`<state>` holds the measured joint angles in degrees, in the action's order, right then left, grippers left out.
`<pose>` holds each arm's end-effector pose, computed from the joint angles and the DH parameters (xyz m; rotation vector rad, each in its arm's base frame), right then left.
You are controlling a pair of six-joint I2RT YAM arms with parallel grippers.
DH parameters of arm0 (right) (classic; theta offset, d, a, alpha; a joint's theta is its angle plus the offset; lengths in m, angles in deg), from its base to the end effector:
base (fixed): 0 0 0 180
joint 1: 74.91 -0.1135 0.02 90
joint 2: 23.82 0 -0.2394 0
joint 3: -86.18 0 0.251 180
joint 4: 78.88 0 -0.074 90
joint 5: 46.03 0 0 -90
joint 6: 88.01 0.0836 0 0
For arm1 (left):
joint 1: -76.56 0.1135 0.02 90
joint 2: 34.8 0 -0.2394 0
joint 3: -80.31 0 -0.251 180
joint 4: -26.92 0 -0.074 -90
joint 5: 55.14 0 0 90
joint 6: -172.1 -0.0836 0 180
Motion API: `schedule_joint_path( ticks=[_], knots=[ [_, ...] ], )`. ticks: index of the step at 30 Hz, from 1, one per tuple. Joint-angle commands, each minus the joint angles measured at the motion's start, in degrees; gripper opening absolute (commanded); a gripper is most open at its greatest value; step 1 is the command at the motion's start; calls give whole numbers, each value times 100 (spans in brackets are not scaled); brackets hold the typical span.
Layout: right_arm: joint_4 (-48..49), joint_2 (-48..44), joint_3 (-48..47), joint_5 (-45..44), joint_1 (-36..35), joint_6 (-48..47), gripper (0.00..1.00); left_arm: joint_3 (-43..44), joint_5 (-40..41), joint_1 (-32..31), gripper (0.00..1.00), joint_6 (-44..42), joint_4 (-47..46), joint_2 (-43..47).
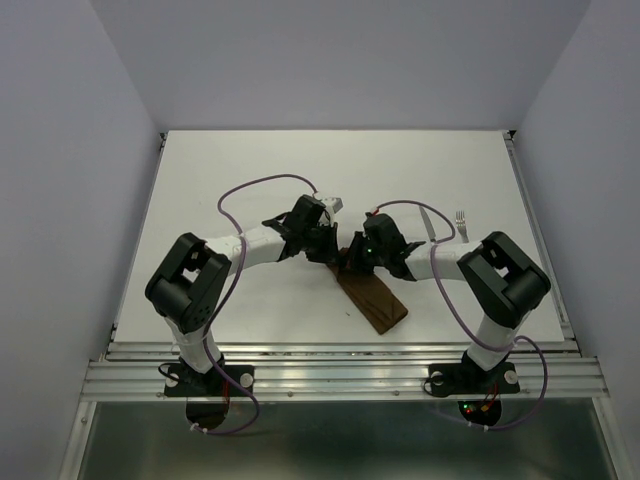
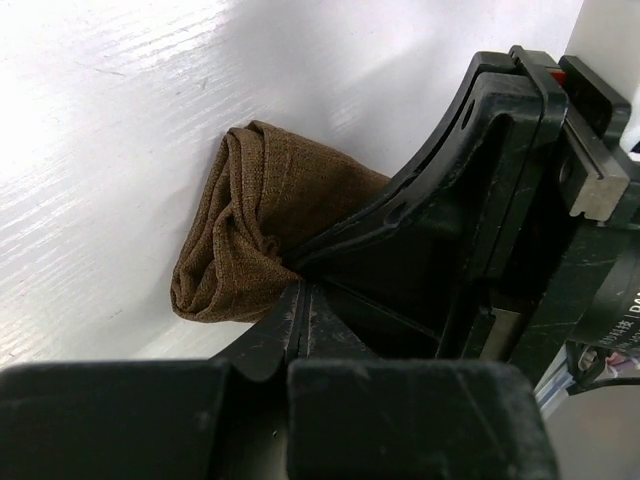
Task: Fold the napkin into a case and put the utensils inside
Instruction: Stuff the top corner of the smaller-rectangle-folded napkin into the folded napkin.
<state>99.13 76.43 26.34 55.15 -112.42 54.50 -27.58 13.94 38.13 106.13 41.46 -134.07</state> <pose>0.2828 0.2375 0.0812 0.2208 2.5099 0.9594 0.2912 -0.2692 0.1340 0.5047 2.3885 -0.9496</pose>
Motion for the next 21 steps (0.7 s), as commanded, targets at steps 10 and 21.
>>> schedule_joint_path(
  ticks=[10,21],
  knots=[
    [-401,-453,330,-564,-45,49,5,183,-157,73,0,-442,-80,92],
    [-577,-1359,392,-933,-45,22,11,394,-157,108,0,-1032,412,56]
  ],
)
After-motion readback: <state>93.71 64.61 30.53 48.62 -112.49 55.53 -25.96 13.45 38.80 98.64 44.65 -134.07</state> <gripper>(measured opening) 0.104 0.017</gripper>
